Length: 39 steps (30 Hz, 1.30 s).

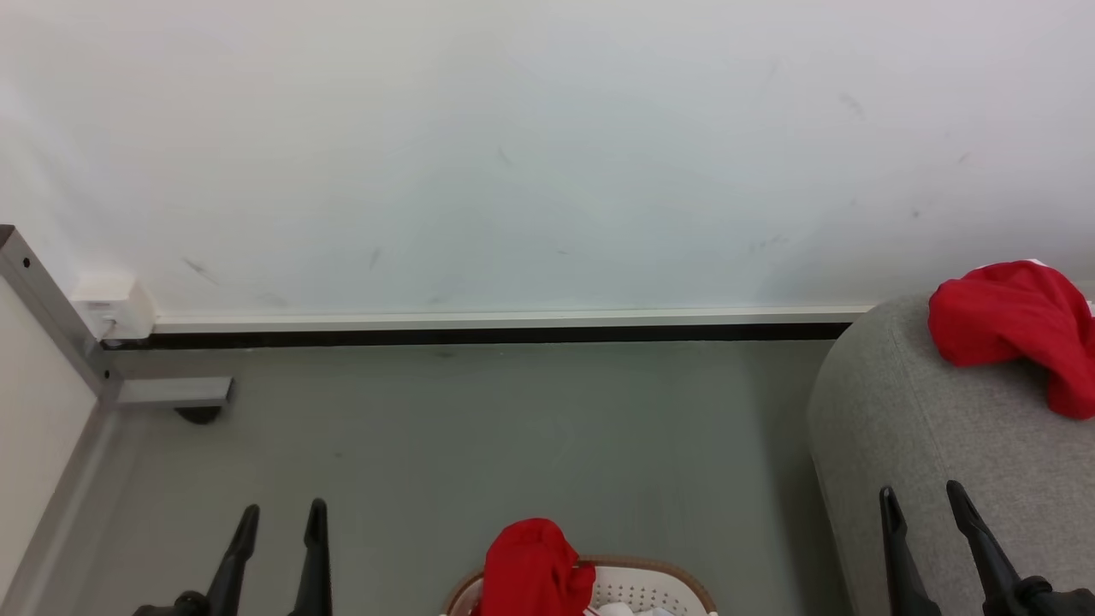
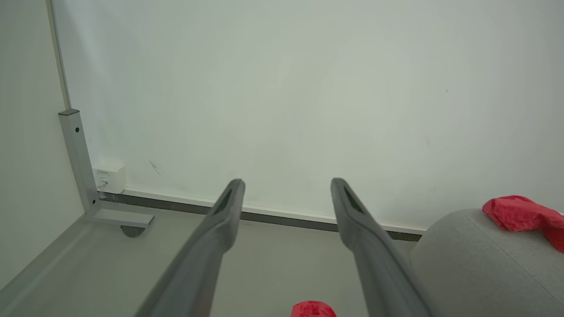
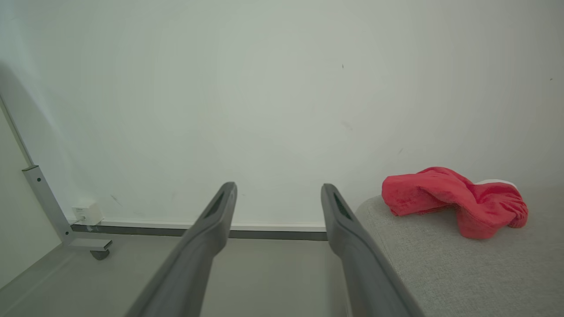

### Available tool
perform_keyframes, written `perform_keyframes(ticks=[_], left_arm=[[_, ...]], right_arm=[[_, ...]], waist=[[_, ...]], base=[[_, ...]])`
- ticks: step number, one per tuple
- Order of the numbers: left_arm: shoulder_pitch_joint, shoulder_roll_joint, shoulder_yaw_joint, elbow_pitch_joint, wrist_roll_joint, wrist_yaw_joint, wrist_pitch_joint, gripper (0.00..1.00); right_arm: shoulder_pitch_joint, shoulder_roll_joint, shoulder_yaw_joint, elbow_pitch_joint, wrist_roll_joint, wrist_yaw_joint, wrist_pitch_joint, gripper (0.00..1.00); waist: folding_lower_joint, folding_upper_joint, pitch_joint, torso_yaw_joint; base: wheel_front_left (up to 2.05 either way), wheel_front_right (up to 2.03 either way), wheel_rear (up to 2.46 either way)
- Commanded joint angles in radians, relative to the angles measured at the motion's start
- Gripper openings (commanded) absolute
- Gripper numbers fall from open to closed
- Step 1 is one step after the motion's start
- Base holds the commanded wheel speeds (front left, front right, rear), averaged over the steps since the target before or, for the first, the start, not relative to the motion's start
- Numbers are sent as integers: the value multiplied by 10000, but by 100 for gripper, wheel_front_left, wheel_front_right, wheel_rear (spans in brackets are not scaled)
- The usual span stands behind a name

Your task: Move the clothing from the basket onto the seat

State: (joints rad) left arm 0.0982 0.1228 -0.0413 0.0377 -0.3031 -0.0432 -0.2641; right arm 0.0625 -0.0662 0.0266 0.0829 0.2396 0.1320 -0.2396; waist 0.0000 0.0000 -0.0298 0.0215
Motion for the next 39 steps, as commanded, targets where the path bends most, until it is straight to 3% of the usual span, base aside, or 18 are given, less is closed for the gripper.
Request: perform_keyframes(ticks=[1, 10, 29, 39], left_arm=[[108, -46, 65, 72, 206, -69, -6, 100], [-60, -363, 421, 219, 634, -457, -6, 100], [-179, -624, 738, 399, 975, -766, -6, 100], [-434, -608, 490, 445, 1131, -850, -4, 100]], right_arm=[[15, 2, 1, 67, -67, -25, -105, 100], [-348, 119, 85, 290, -332, -25, -182, 100], [-444, 157, 260, 458, -343, -25, -226, 100], [-789, 155, 206, 392, -436, -25, -228, 100]], waist=[[0, 0, 18, -34], [0, 0, 63, -141], [0, 0, 126, -202], [0, 0, 809, -808]], base=[[0, 0, 0], [0, 0, 0], [0, 0, 0], [0, 0, 0]])
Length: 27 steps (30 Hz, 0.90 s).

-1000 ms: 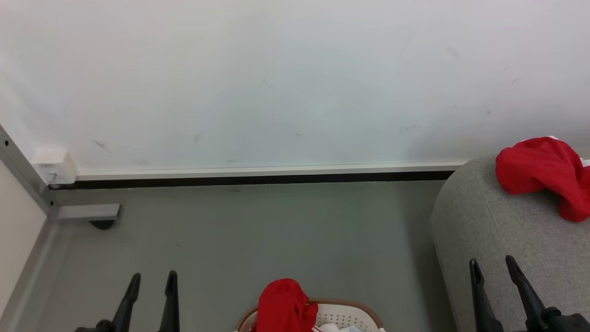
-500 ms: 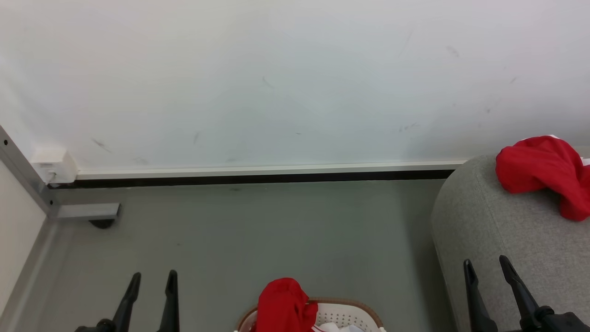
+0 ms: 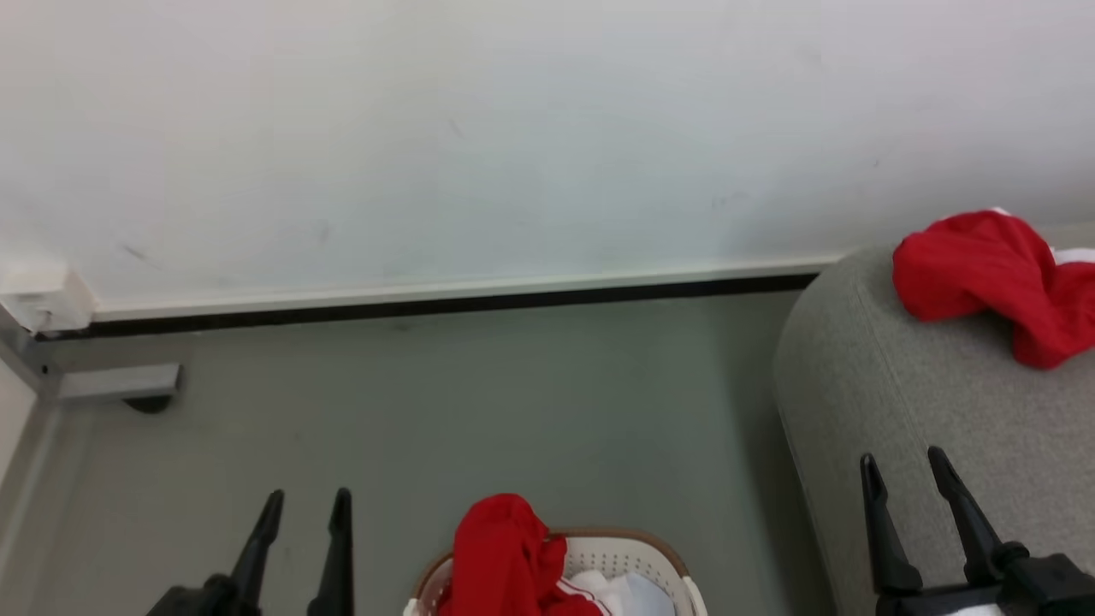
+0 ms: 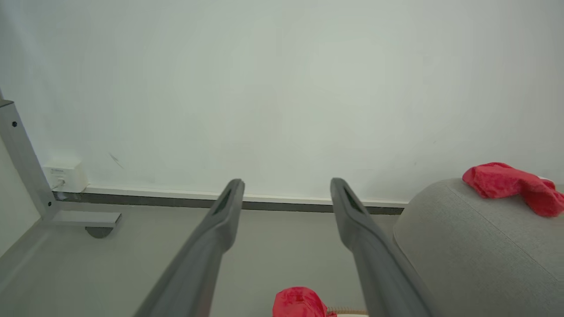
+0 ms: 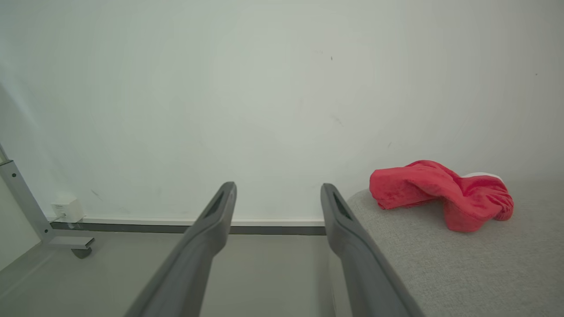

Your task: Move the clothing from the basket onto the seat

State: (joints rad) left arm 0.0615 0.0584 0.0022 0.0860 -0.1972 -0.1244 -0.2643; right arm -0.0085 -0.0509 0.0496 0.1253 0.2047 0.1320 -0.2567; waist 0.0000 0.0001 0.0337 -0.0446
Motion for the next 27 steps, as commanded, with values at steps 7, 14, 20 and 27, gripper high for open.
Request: perform_keyframes(ticks=[7, 14, 20, 27], left_arm=[[-1113, 470, -1291, 709, 65, -65, -4, 100], [-2481, 1107, -2902, 2079, -73, -70, -2, 100], [-3918, 1670, -4220, 3818, -317, -52, 193, 100], [-5617, 2146, -5512, 5416, -690, -54, 612, 100]], right_arm=[[-911, 1, -94, -134, -279, -25, -54, 100], [-1811, 3, -92, -349, -655, -25, -75, 100], [-2727, 7, -130, -742, -544, -25, -84, 100], [-3653, 7, -104, -1333, -842, -25, -86, 100]], waist=[[0, -1, 1554, -703], [0, -1, 3126, -1336], [0, -1, 4500, -1876], [0, -1, 5838, -2336]], base=[[0, 0, 0], [0, 0, 0], [0, 0, 0], [0, 0, 0]])
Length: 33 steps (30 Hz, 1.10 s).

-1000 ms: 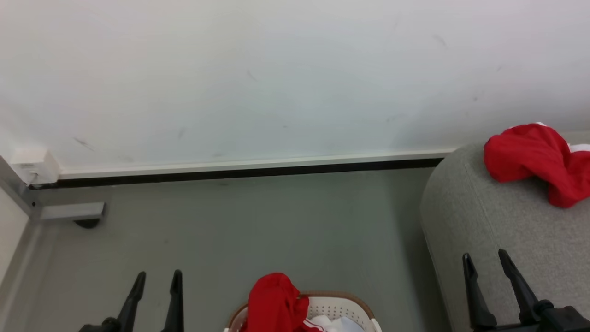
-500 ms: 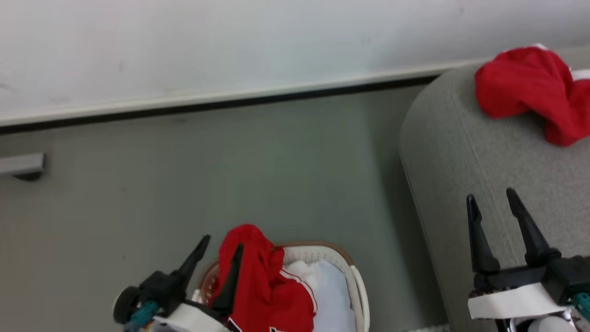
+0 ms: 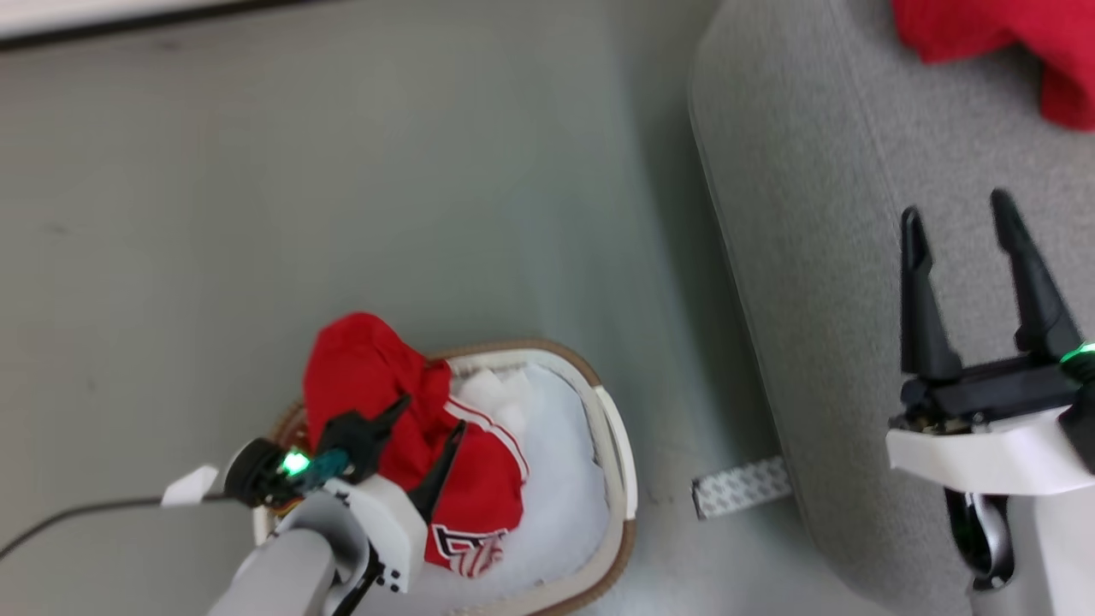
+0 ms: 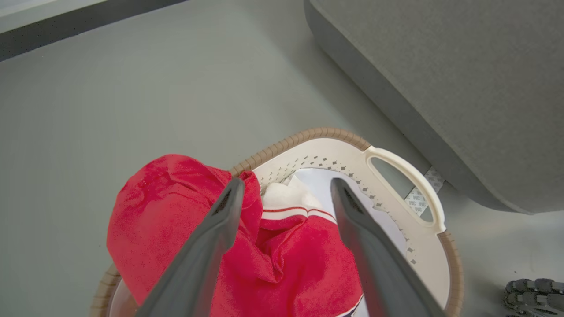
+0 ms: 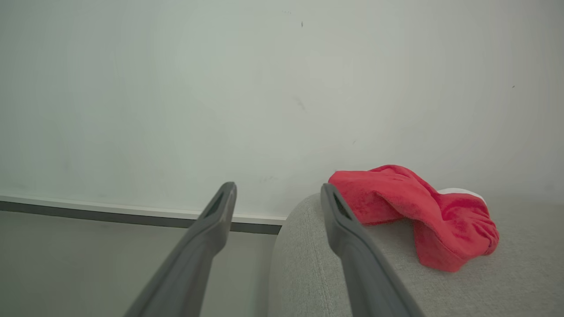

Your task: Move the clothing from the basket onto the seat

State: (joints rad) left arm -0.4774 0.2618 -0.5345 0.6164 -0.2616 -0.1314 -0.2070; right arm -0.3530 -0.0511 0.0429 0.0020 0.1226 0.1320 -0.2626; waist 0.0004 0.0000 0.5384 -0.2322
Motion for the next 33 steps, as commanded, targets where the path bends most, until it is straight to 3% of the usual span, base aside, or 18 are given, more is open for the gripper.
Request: perform_keyframes(ticks=[1, 10, 15, 26, 27, 29, 33], left_arm=[[-430, 170, -396, 301, -125, 17, 115, 100], [-2031, 636, -2462, 1638, -1239, 18, 1076, 100], [-2838, 877, -3080, 2461, -1679, 16, 1290, 100], [-3598, 938, -5308, 3963, -1994, 16, 2293, 100], [-3652, 933, -5410, 4011, -2113, 15, 2247, 78], [-3741, 922, -5621, 4103, -2366, 15, 2177, 0], [-3851, 872, -5896, 4291, -2677, 15, 1808, 0]], right_arm=[[-310, 11, -69, -217, -13, -26, -27, 100], [-911, 10, -154, -1398, 798, -26, -16, 100], [-1059, 8, -250, -2162, 1016, -26, -16, 100], [-873, 10, -338, -2725, 1322, -26, -17, 100], [-875, 10, -335, -2703, 1366, -26, -17, 100], [-873, 10, -352, -2655, 1407, -26, -17, 100], [-915, 10, -434, -2507, 1340, -26, -17, 100]], waist=[[-4, 0, 963, -498], [-4, 0, 2364, -768], [-4, 0, 2979, -928], [-4, 0, 3501, -1219], [-4, 0, 3495, -1235], [-4, 0, 3461, -1251], [-4, 0, 3208, -1221]], base=[[0, 0, 0], [0, 0, 0], [0, 0, 0], [0, 0, 0], [0, 0, 0], [0, 0, 0], [0, 0, 0]])
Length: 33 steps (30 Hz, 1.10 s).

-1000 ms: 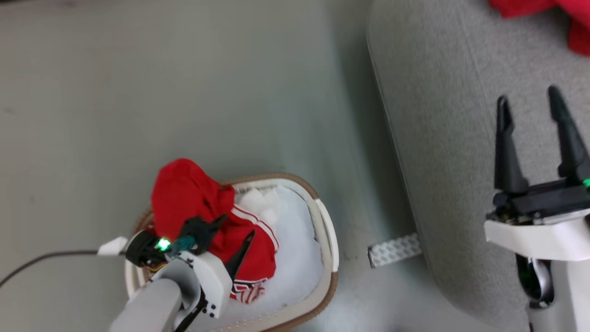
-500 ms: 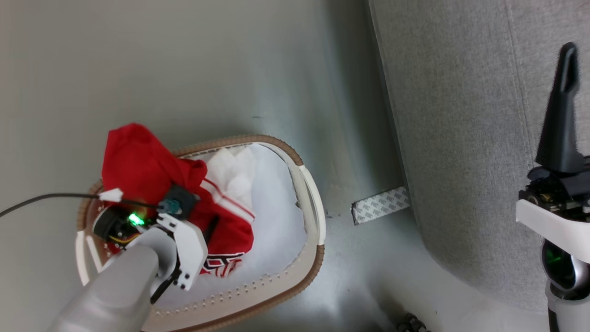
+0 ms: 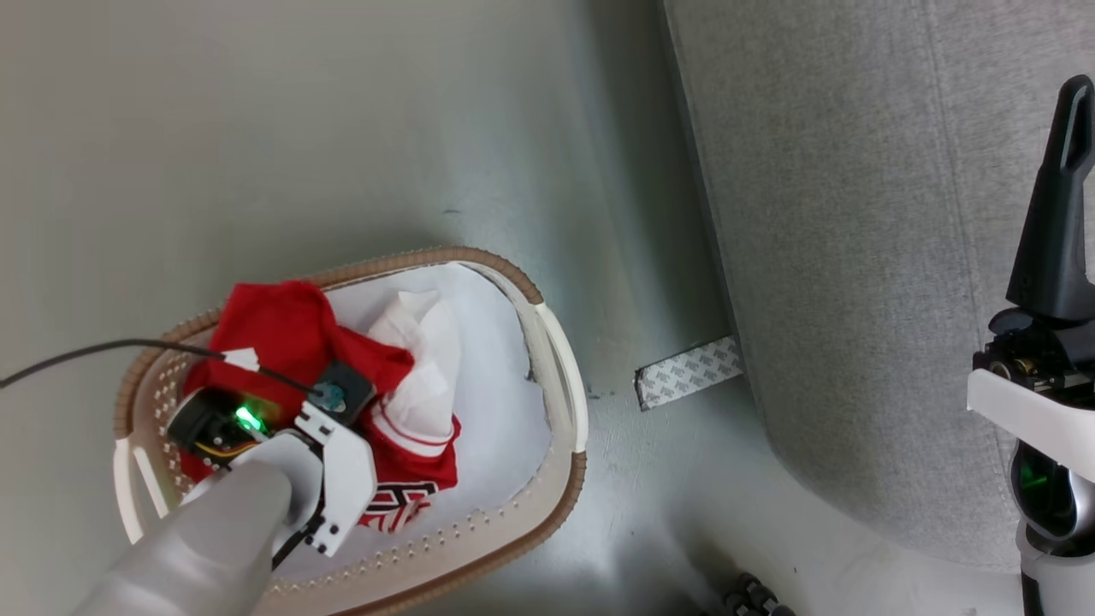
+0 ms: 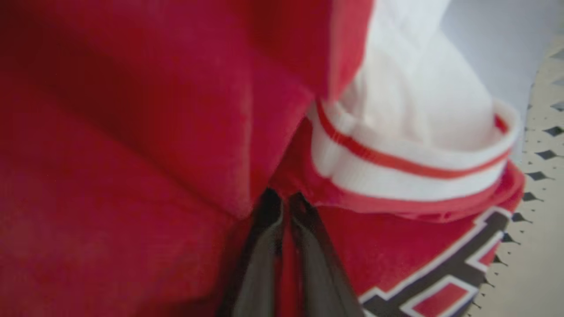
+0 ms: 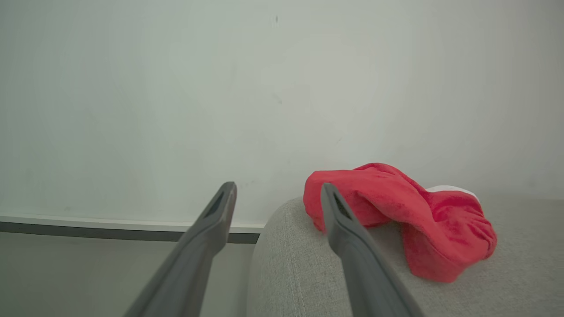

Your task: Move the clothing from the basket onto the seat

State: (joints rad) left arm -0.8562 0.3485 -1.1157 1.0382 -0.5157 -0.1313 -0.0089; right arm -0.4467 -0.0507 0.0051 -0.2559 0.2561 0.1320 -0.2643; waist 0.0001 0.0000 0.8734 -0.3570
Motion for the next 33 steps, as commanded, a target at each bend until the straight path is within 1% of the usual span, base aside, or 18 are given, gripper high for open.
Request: perform_keyframes(ticks=[1, 3, 7, 8, 14, 17, 19, 20, 24, 27, 33], left_arm=[[-74, -8, -143, 94, -221, 13, -349, 0], [-7, -59, -230, 143, -416, 13, -691, 0], [298, -306, -448, 330, -609, 13, -1417, 0], [298, -306, -448, 330, -609, 13, -1417, 0], [1016, -1116, -568, 405, -1021, 13, -2266, 0], [1404, -1452, -413, 221, -1142, 28, -2494, 0], [1710, -1617, -263, -87, -1136, 148, -2566, 0], [1822, -1662, -43, -464, -1140, 250, -2557, 0], [2565, -1396, 885, -1994, -891, 654, -2551, 0], [3030, -1230, 1550, -3090, -650, 860, -2553, 0], [3852, -972, 2637, -4756, -217, 978, -2556, 0]], right_arm=[[-9, 6, -62, 116, -65, -26, 0, 100], [-87, 6, -32, 200, -208, -26, 0, 100], [-47, 3, -128, 357, -454, -26, 0, 100], [-47, 3, -128, 357, -454, -26, 0, 100], [559, 4, -206, 845, -721, -26, 0, 100], [897, 4, -134, 1210, -866, -26, 0, 100], [1141, -1, -5, 1471, -979, -26, 0, 100], [1247, -3, 13, 1566, -1029, -26, 0, 100], [1735, -122, -134, 1870, -997, -26, 36, 100], [2092, -229, -217, 2023, -869, -26, 119, 100], [2769, -282, -163, 2328, -655, -26, 247, 100]], waist=[[-1, 0, -251, 48], [-1, 0, -539, 79], [-1, 0, -1449, 186], [-1, 0, -1449, 186], [-1, 0, -3414, 668], [-1, 0, -4555, 959], [-1, 0, -5249, 1154], [-1, 0, -5544, 1264], [-1, 0, -6464, 1778], [-1, 0, -6933, 2172], [-1, 0, -7709, 2696]], base=[[0, 0, 0], [0, 0, 0], [0, 0, 0], [0, 0, 0], [0, 0, 0], [0, 0, 0], [0, 0, 0], [0, 0, 0], [0, 0, 0], [0, 0, 0], [0, 0, 0]])
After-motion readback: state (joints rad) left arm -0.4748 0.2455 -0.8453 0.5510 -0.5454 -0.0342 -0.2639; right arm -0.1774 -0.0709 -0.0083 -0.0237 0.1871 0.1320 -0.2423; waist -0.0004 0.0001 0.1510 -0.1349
